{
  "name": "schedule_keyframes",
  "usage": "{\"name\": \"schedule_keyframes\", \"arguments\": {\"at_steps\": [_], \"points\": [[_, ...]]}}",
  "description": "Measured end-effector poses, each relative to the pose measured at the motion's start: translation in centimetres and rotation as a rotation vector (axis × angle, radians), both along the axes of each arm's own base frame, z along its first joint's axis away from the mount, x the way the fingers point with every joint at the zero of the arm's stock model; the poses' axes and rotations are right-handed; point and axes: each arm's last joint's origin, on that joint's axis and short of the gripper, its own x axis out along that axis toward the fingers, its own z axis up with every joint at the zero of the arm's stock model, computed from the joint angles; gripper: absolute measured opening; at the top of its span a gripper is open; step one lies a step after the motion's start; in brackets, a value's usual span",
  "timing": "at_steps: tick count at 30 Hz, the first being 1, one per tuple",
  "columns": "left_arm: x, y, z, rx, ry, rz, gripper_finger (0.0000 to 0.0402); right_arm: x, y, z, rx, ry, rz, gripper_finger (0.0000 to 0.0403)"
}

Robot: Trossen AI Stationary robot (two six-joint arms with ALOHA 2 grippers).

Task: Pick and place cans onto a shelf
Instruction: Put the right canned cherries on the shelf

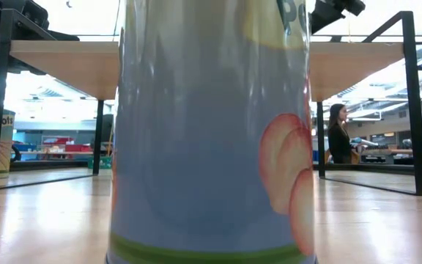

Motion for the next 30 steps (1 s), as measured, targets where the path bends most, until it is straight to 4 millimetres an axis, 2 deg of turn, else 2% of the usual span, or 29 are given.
{"name": "schedule_keyframes", "arguments": {"at_steps": [8,12,20,30], "points": [[0.0,0.0,0.0,0.000,0.000,0.000,0.0357,-0.8,0.7,1.0,0.017,0.081,0.047,0.0325],[0.0,0.0,0.0,0.000,0.001,0.000,0.0357,-1.3,0.6,0.7,0.017,0.125,0.014,0.0329],[0.0,0.0,0.0,0.000,0.001,0.000,0.0357,-0.6,1.0,-0.2,0.023,0.157,0.014,0.0354],[0.0,0.0,0.0,0.000,0.001,0.000,0.0357,-0.8,0.8,0.1,0.028,0.194,0.062,0.0364]]}}
